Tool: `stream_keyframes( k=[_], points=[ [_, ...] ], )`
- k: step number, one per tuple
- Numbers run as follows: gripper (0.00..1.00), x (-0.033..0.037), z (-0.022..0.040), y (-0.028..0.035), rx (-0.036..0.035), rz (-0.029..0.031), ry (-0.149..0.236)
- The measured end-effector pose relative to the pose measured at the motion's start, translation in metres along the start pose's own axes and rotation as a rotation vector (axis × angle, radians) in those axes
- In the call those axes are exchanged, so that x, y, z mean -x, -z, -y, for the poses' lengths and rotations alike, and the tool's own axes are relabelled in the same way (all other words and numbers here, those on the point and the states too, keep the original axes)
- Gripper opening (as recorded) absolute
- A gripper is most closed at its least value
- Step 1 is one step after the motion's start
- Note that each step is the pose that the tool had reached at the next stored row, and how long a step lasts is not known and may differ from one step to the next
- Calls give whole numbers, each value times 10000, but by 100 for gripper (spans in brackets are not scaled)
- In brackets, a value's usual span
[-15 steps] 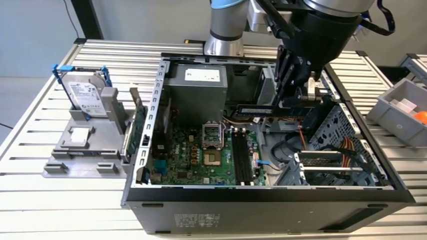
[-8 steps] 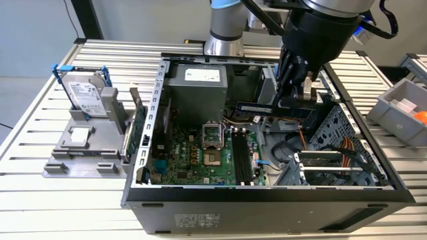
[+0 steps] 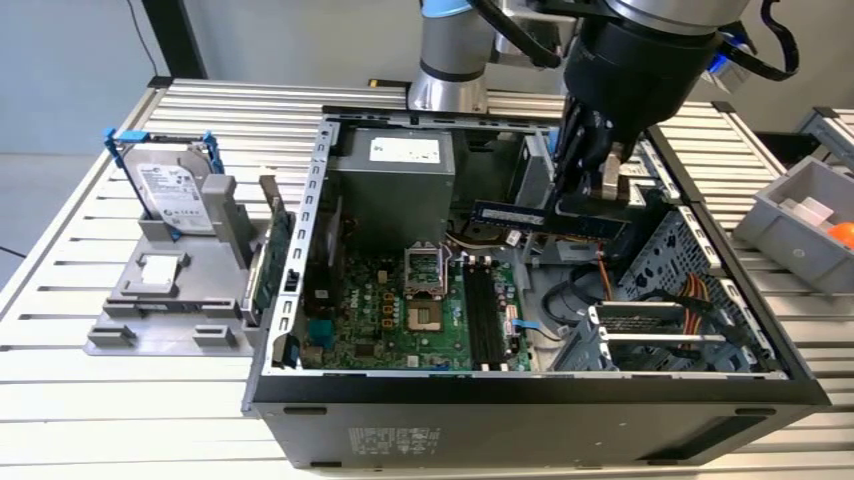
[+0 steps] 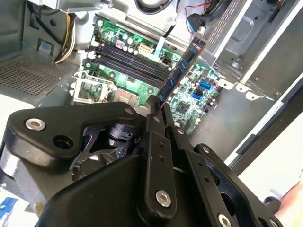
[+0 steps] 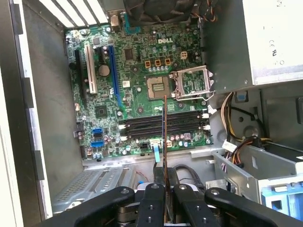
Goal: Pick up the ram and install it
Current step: 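Insert the ram into the slot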
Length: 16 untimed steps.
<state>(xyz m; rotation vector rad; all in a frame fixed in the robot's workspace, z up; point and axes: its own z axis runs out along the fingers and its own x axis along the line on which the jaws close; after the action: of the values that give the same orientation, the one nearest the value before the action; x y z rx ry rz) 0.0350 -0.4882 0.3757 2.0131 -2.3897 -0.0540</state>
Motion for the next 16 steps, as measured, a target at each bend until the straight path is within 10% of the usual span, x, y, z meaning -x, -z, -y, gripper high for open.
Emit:
stream_keyframes(
  k=[16],
  points=[
    [0, 0, 0, -2, -10, 39, -1066]
  ],
)
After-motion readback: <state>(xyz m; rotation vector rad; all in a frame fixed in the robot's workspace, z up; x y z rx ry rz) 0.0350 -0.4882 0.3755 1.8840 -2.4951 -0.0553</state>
